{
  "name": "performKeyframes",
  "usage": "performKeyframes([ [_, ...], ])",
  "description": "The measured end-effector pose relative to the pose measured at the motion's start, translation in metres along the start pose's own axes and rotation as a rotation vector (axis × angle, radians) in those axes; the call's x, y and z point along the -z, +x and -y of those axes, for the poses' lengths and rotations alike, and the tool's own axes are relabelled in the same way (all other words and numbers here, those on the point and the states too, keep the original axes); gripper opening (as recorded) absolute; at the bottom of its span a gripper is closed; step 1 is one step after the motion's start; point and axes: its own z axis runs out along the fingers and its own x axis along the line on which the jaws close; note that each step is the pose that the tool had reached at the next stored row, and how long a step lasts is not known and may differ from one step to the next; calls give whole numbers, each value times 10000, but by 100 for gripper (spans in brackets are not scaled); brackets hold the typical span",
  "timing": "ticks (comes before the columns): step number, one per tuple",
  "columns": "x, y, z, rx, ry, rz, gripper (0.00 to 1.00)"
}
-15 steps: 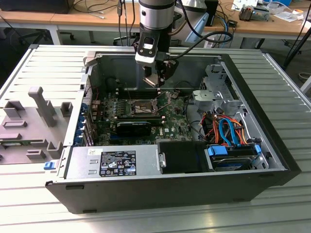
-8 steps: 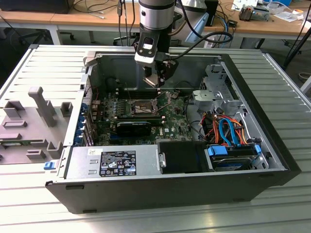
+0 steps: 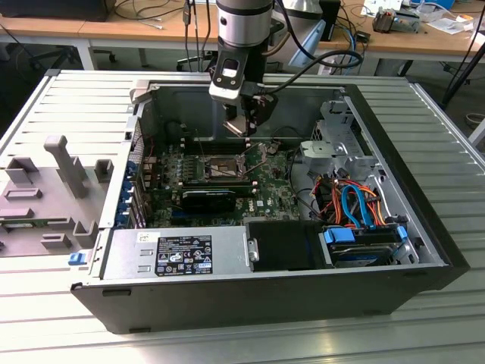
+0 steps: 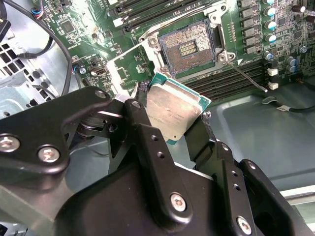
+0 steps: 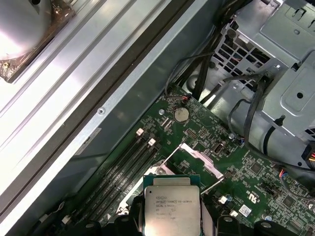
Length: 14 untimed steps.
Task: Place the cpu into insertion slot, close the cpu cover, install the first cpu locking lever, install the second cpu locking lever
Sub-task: 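Place the cpu into insertion slot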
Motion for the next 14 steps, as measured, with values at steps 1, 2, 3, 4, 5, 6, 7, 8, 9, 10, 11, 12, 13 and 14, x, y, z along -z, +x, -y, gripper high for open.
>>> performKeyframes([
  [1, -1, 0, 0, -29, 0, 3, 55],
  [2, -2, 0, 0, -55, -1, 5, 55],
  [3, -2, 0, 0, -80, -1, 7, 55],
  [4, -3, 0, 0, -106, -1, 9, 55],
  [5, -4, 0, 0, -134, -2, 11, 55],
  [6, -4, 0, 0, -147, -3, 13, 55],
  [7, -5, 0, 1, -165, -3, 14, 55],
  [8, -6, 0, 1, -177, -3, 15, 55],
  [9, -6, 0, 1, -190, -4, 16, 55],
  [10, -7, 0, 1, -211, -4, 18, 55],
  [11, -8, 0, 1, -238, -4, 20, 55],
  [12, -9, 0, 1, -254, -5, 21, 55],
  [13, -9, 0, 1, -268, -4, 23, 55],
  [14, -10, 0, 1, -292, -5, 24, 55],
])
